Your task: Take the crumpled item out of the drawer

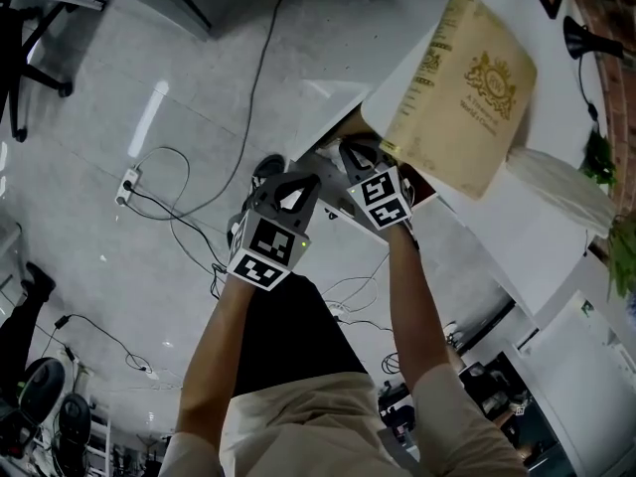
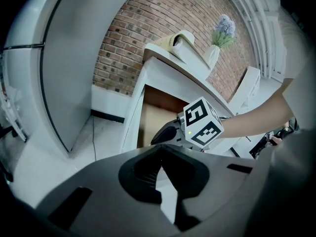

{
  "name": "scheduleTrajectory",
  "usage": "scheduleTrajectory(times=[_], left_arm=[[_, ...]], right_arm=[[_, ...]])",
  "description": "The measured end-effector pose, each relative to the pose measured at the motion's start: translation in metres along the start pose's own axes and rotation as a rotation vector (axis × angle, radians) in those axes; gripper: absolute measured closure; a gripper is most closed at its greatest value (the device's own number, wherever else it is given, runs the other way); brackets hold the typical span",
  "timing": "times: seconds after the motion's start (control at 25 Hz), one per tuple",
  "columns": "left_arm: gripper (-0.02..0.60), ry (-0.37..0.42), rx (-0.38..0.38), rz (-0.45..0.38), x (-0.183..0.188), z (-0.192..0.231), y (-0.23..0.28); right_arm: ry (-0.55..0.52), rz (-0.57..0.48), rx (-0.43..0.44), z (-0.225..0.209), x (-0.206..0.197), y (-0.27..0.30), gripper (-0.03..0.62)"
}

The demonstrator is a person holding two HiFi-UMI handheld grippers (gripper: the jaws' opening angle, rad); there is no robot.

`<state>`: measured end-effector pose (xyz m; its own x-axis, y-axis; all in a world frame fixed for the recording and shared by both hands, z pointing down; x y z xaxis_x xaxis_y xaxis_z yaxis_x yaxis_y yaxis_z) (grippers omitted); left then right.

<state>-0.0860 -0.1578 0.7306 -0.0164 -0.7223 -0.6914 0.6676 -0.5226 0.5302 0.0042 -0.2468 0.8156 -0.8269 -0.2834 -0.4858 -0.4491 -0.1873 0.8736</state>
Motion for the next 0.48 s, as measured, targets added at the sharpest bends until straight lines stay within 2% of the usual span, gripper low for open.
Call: scheduleTrajectory(times=[0.36, 0.48], left_arm=[[0.566, -0.006, 0.005, 0.003, -0.003, -0.021, 0.000], [0.566, 0.012, 0.005, 0.010, -0.004, -0.028, -0.002]], right_arm=[[0.073, -0.049, -0.077, 0.004, 0.001, -0.040, 0.562], [0.139, -0.073, -0.099, 0.003, -0.003, -0.058, 0.562]])
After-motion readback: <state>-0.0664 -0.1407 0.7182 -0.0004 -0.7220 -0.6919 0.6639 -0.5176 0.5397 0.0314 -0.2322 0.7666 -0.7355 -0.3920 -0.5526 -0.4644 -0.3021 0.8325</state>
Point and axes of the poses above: the fingertips, and each gripper's own axes: y forward along the fingers, z to its left, x out of its top, the point moved 5 cm from there along -y, backward along the fingers, and after that the axes turned 5 degrees about -x, right-handed, at the moved point
